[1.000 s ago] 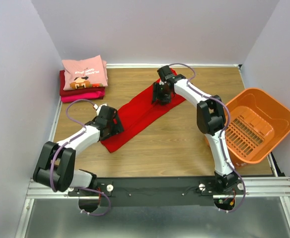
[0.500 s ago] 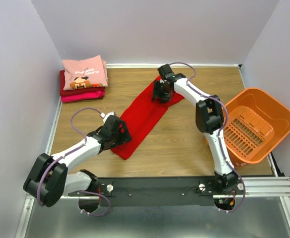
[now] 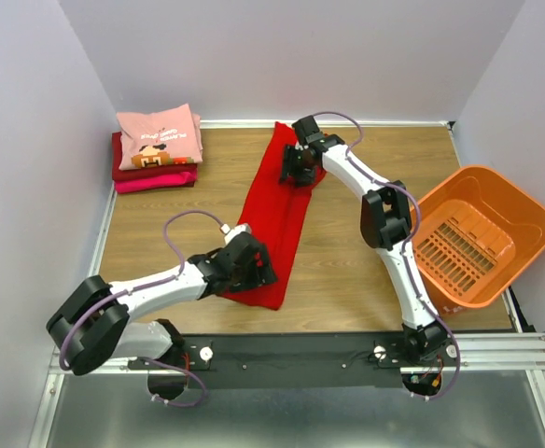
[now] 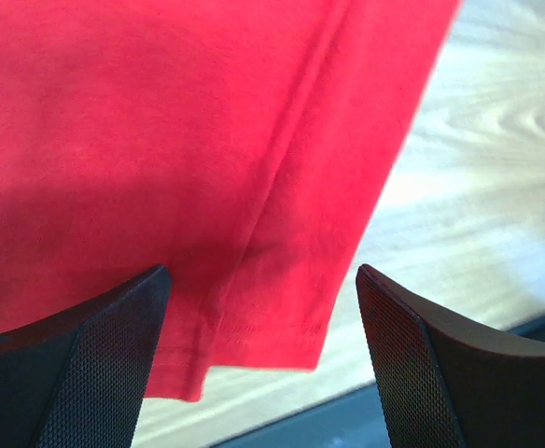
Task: Fold and stack the t-shirts
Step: Fold the tshirt
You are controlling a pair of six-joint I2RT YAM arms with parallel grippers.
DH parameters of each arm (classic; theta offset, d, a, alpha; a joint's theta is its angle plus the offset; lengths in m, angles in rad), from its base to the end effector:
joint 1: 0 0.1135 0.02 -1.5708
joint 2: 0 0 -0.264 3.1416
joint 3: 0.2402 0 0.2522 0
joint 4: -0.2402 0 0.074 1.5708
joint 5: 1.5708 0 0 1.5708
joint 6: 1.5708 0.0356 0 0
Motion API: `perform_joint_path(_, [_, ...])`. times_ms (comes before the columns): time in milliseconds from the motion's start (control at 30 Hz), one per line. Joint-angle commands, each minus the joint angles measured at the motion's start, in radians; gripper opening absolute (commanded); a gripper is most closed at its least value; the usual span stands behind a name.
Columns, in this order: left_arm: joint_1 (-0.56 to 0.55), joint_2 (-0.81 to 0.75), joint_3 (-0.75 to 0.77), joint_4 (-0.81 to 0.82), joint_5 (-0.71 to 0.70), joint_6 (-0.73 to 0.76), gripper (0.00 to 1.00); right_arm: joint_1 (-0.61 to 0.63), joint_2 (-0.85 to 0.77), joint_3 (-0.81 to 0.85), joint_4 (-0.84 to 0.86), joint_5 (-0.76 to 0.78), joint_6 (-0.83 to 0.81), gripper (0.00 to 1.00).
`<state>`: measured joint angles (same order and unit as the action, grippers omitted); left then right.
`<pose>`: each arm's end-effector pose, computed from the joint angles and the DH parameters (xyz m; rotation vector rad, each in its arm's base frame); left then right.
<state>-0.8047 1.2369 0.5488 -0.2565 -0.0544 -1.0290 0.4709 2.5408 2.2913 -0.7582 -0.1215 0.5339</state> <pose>0.1574 -0.1608 0.1649 -0.3194 2.6281 -0.6364 0.4867 0.2526 0.1679 0.0370 2.6591 0.5121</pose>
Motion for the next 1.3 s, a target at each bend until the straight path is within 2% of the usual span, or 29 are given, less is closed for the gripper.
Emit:
perform_joint_path(0, [-0.095, 0.071, -0.015, -0.067, 0.05, -0.092, 0.89, -0.008, 0.101, 0.011, -0.062, 0.017, -0.049, 0.68])
perform_joint_path(200, [-0.25, 0.205, 0.034, 0.02, 0.096, -0.117, 0.89, -0.017, 0.111, 0.008, -0.078, 0.046, -0.078, 0.68])
perform_joint_path(367, [-0.306, 0.285, 0.118, 0.002, 0.08, -0.1, 0.9, -0.021, 0.099, -0.019, -0.081, 0.031, -0.092, 0.68])
perform_joint_path(467, [-0.306, 0.266, 0.131, -0.035, 0.062, -0.1, 0.9, -0.021, 0.085, -0.024, -0.079, 0.01, -0.104, 0.68])
perform_joint_path(533, [-0.306, 0.224, 0.149, -0.088, -0.005, -0.094, 0.9, -0.021, 0.065, -0.015, -0.081, -0.004, -0.117, 0.68])
perform_joint_path(667, [-0.304, 0.156, 0.288, -0.219, -0.129, -0.034, 0.93, -0.021, -0.01, -0.001, -0.084, 0.0, -0.1, 0.69])
perform_joint_path(833, [-0.271, 0.087, 0.411, -0.339, -0.197, 0.059, 0.94, -0.021, -0.187, -0.032, -0.104, 0.008, -0.057, 0.71])
perform_joint_path(967, [-0.199, 0.01, 0.425, -0.398, -0.199, 0.144, 0.95, -0.02, -0.351, -0.157, -0.118, 0.016, -0.034, 0.71])
perform_joint_path(1133, [-0.046, -0.079, 0.323, -0.386, -0.085, 0.228, 0.95, -0.012, -0.548, -0.456, -0.115, 0.023, -0.025, 0.71])
perform_joint_path(1267, [-0.014, -0.096, 0.28, -0.4, -0.064, 0.238, 0.95, 0.008, -0.675, -0.705, -0.112, 0.011, -0.005, 0.71])
